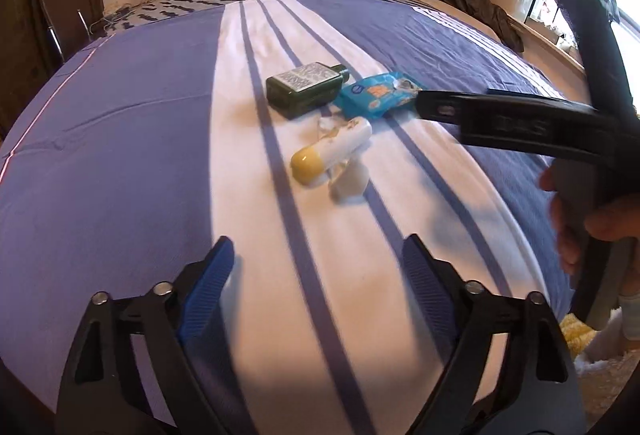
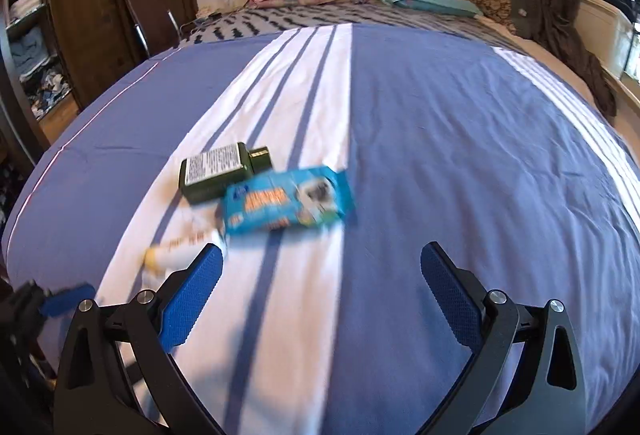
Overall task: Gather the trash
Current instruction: 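Grasp the blue wipes packet with the right tool while the left tool grasps the white tissue, then carry the wipes packet and tissue down over the bin with both tools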
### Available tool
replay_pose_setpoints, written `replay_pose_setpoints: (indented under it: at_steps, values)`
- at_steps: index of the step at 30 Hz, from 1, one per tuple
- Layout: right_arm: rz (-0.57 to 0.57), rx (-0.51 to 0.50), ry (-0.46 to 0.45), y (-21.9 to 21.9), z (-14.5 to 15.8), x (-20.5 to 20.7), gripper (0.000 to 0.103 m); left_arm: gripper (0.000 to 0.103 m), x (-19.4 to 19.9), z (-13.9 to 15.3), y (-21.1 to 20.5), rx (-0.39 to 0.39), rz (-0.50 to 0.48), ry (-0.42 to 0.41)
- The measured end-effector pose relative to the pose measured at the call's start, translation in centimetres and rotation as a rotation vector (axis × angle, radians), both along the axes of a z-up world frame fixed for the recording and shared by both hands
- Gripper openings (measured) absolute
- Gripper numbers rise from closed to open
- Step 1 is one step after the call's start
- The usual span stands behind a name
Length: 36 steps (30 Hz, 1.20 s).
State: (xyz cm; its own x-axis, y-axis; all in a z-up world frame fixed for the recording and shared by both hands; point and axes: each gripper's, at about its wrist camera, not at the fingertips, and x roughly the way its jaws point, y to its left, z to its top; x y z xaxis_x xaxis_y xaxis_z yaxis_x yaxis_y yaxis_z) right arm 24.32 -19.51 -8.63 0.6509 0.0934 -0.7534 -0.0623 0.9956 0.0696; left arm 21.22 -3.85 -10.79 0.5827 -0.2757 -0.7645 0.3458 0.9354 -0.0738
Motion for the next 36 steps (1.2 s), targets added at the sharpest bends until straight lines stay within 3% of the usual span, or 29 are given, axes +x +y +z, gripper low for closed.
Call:
replay_pose_setpoints:
  at_steps: [11, 15, 17, 19, 23, 29, 36]
  values:
    - [0.054, -0.076, 0.09, 2.6, -2.1, 5.6, 0.099, 0.066, 2.7, -0.4, -1.4, -0.027, -0.022, 0.021]
    - [0.048, -0.063, 0.113, 2.3, -2.7, 6.6, 0.098, 0.053, 3.6, -0.4, -1.5, -0.039, -0.021, 0.027]
    - [0.047, -0.047, 0.12, 2.0, -2.9, 6.9, 0.089, 0.048, 3.9, -0.4, -1.7, -0.038, -0.028, 0.027]
    - [0.045, -0.037, 0.116, 1.7, -2.9, 7.0, 0.087, 0.042, 4.2, -0.4, -1.9, -0.03, -0.029, 0.025]
    - [0.033, -0.016, 0.095, 1.1, -2.7, 6.7, 0.081, 0.019, 4.5, -0.5, -2.1, -0.036, -0.045, 0.029]
    - [0.021, 0.002, 0.076, -0.2, -2.0, 5.7, 0.08, 0.017, 4.0, 0.0, -2.5, -0.009, -0.052, 0.001]
    - [0.004, 0.012, 0.039, -1.7, -0.1, 3.5, 0.08, 0.016, 2.3, 2.7, -2.4, 0.003, -0.039, -0.066]
